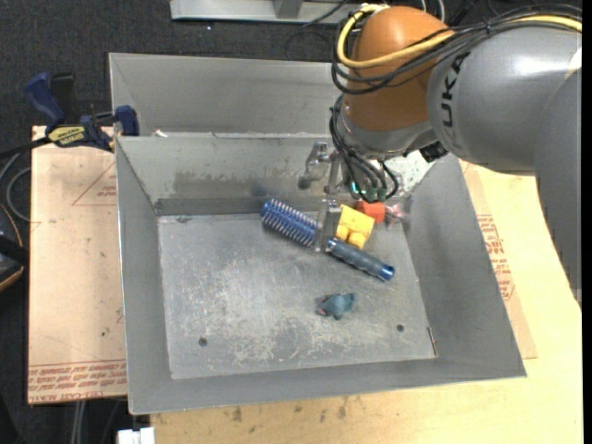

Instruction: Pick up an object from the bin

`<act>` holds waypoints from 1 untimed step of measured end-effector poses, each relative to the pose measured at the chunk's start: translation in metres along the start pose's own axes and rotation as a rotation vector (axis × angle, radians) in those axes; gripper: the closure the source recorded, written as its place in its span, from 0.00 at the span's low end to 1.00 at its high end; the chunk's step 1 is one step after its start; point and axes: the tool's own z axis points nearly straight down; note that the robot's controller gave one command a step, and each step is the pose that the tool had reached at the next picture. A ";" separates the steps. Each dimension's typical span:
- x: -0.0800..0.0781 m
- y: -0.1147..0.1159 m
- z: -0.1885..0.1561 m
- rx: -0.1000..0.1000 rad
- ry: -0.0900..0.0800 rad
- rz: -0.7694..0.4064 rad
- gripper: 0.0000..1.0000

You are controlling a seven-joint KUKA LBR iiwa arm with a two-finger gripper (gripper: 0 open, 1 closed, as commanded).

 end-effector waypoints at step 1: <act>0.010 0.005 0.116 -0.004 -0.020 0.296 0.00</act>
Offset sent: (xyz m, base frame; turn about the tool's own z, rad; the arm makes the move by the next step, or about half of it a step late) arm -0.0141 0.0041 -0.1187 0.2968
